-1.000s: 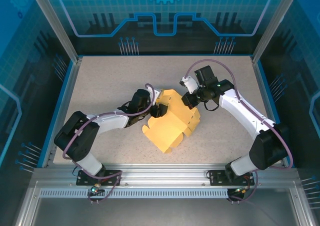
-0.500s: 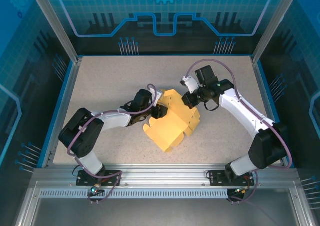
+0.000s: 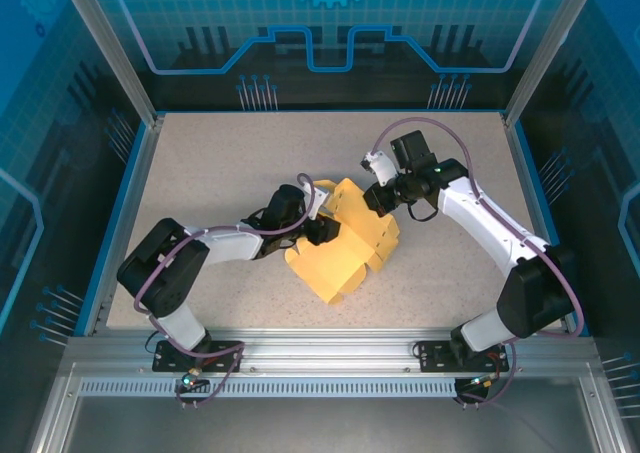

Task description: Fold the paper box

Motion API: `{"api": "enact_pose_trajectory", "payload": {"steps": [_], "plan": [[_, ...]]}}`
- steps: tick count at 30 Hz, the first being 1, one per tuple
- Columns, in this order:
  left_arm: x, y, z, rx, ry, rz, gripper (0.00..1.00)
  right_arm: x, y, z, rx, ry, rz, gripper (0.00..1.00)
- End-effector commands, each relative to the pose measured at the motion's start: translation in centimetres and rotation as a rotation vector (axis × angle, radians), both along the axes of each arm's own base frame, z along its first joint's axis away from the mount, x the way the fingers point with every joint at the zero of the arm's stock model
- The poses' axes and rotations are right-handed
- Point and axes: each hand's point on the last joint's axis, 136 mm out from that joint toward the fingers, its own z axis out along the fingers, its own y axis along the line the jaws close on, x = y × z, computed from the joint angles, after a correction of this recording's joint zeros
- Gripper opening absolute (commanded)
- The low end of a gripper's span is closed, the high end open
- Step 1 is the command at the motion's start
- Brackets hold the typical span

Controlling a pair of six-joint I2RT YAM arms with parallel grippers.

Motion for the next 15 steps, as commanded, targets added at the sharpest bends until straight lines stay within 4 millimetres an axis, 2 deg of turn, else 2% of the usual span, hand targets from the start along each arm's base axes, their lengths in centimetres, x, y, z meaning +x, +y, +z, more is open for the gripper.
{"api": "enact_pose_trajectory", "payload": {"steps": [1,7,15], "plan": [[-0.8,-0.9,0.4,-0.046,-0.004,-0.037,0.46,0.4,0.2,-0.3,0.037,0.014,-0.012,0.0],[-0.7,-0.5,0.2,-0.038,-0.012,-0.019,0.49,0.2,-0.2,-0.6,0.022,0.008,-0.01,0.0],[-0.6,0.8,2.7,-0.049,-0.063,-0.004,0.54,-0.1,-0.4,-0.3,0.005,-0.02,0.018,0.0]]}}
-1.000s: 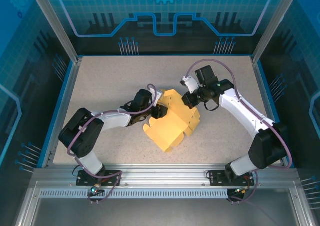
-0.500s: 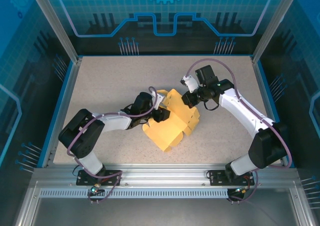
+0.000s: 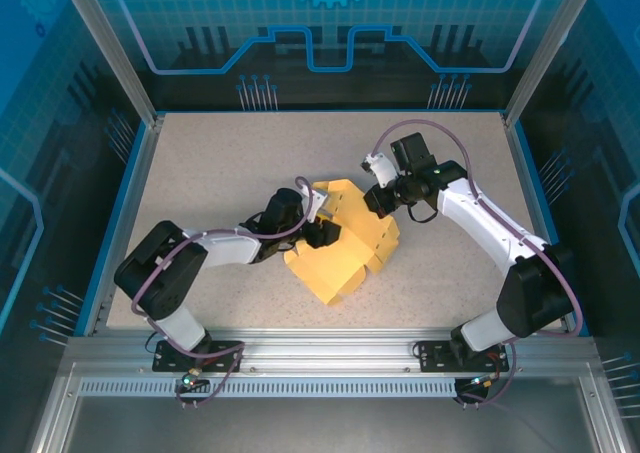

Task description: Fold the paper box

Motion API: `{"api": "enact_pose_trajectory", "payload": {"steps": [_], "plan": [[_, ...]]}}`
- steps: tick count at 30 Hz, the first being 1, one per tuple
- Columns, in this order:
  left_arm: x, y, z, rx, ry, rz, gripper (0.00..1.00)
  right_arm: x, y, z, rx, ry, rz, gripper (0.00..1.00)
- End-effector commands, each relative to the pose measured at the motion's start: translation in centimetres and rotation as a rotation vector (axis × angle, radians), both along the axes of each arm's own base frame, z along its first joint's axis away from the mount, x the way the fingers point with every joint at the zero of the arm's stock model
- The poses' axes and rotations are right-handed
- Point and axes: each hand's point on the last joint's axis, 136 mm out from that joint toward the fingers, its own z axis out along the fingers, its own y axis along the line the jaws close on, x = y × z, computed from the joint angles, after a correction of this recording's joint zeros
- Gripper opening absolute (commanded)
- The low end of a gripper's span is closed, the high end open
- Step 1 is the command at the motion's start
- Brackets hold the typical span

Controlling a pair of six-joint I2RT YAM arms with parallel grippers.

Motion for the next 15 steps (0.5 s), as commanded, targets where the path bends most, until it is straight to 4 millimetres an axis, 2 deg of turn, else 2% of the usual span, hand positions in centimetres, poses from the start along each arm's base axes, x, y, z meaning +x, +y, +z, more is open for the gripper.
{"api": "enact_pose_trajectory", "payload": {"steps": [1,10,15], "plan": [[0.2,0.7,2.8,-0.033,-0.058,0.0,0.55,-0.1,-0.2,0.5,0.013,-0.023,0.02,0.0],[2.4,2.5,7.8,-0.117,-0.091,0.045,0.57,-0.1,0.1,0.3,0.016,-0.022,0.03,0.0],[3.6,1.3,9.4,-0.144,-0.086,0.007,0.58,-0.2,0.3,0.3,0.018,-0.021,0.036,0.0]]}}
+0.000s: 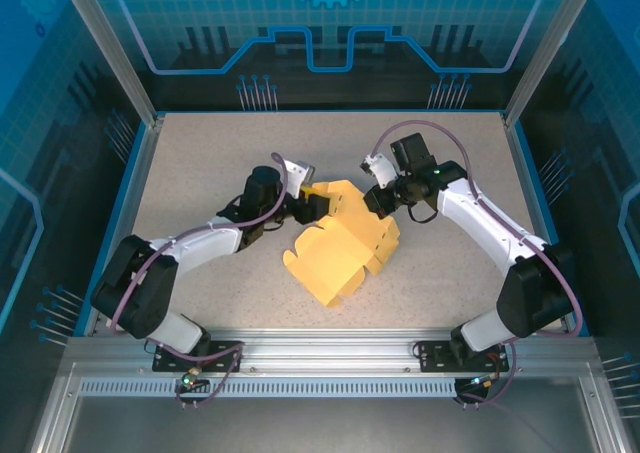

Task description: Fold the paper box

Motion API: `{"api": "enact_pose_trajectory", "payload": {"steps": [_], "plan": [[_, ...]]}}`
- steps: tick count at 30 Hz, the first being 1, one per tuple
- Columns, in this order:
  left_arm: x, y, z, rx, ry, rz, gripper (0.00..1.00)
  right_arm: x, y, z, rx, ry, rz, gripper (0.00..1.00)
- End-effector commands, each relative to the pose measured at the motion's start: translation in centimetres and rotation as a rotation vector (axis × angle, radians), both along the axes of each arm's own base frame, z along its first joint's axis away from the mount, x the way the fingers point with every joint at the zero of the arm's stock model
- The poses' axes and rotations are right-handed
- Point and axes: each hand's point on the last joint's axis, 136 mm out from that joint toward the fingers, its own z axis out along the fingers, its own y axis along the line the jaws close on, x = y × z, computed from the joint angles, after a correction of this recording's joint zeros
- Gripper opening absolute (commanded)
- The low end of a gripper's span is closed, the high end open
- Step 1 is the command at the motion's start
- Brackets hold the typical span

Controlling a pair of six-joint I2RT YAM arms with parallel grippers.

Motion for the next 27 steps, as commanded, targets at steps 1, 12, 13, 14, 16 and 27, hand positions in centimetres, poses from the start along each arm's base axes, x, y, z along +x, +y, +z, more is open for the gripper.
{"api": "enact_pose_trajectory", "payload": {"steps": [1,12,13,14,16,27], "plan": [[0.4,-1.5,1.7,-0.05,0.02,-0.064,0.58,-0.2,0.3,0.2,0.02,-0.014,0.021,0.0],[-1.9,-5.9,2.6,-0.123,0.074,-0.26,0.44,0.1,0.4,0.4,0.037,-0.02,-0.011,0.0],[-2.2,-6.2,2.4,-0.124,0.077,-0.266,0.44,0.2,0.5,0.5,0.043,-0.022,-0.012,0.0],[-2.4,-6.3,2.2,-0.127,0.082,-0.269,0.44,0.2,0.6,0.5,0.047,-0.023,-0.013,0.0],[-2.7,-6.4,1.9,-0.139,0.09,-0.267,0.44,0.4,0.6,0.5,0.049,-0.027,-0.015,0.0],[-2.2,-2.7,2.7,-0.084,0.032,-0.139,0.54,0.0,-0.7,0.7,-0.076,-0.124,0.01,0.0]]}}
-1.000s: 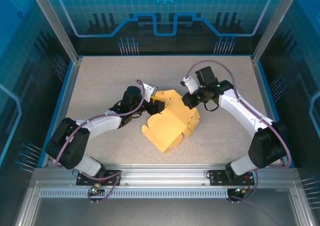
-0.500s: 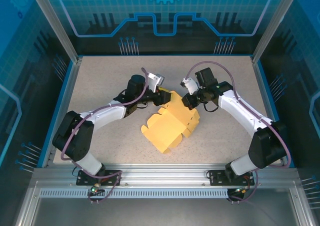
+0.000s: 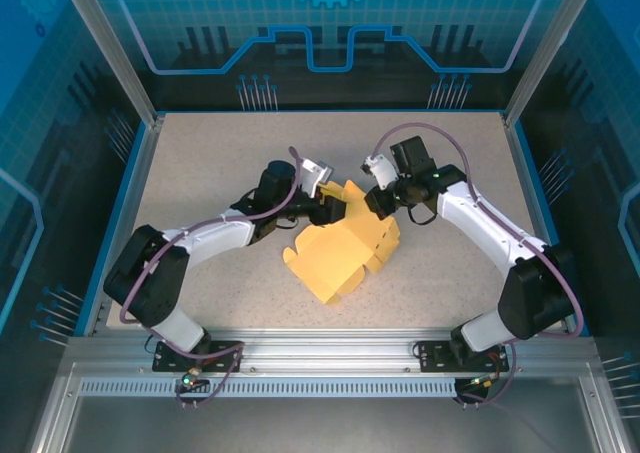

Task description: Fold the paper box

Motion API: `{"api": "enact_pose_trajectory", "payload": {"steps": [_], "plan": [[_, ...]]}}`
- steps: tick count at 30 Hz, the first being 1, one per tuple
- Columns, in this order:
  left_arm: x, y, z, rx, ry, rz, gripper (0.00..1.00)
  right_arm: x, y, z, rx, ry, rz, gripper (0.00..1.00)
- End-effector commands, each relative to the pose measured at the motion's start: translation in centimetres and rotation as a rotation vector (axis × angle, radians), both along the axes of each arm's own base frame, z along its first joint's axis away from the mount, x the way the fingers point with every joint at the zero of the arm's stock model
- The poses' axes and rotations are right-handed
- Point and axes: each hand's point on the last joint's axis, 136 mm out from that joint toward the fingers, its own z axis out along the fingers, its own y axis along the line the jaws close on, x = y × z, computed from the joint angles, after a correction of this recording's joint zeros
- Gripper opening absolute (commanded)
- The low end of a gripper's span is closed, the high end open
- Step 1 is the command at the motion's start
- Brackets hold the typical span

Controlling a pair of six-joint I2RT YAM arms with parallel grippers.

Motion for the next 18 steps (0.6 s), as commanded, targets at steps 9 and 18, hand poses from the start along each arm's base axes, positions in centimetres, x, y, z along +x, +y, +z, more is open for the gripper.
{"api": "enact_pose_trajectory", "payload": {"steps": [9,18], "plan": [[0.0,9.5,1.3,0.079,-0.044,0.327,0.59,-0.5,0.7,0.1,-0.368,-0.288,0.074,0.0],[0.5,16.9,-1.3,0.088,0.101,0.633,0.63,-0.2,2.9,-0.9,-0.635,-0.501,0.144,0.0]]}}
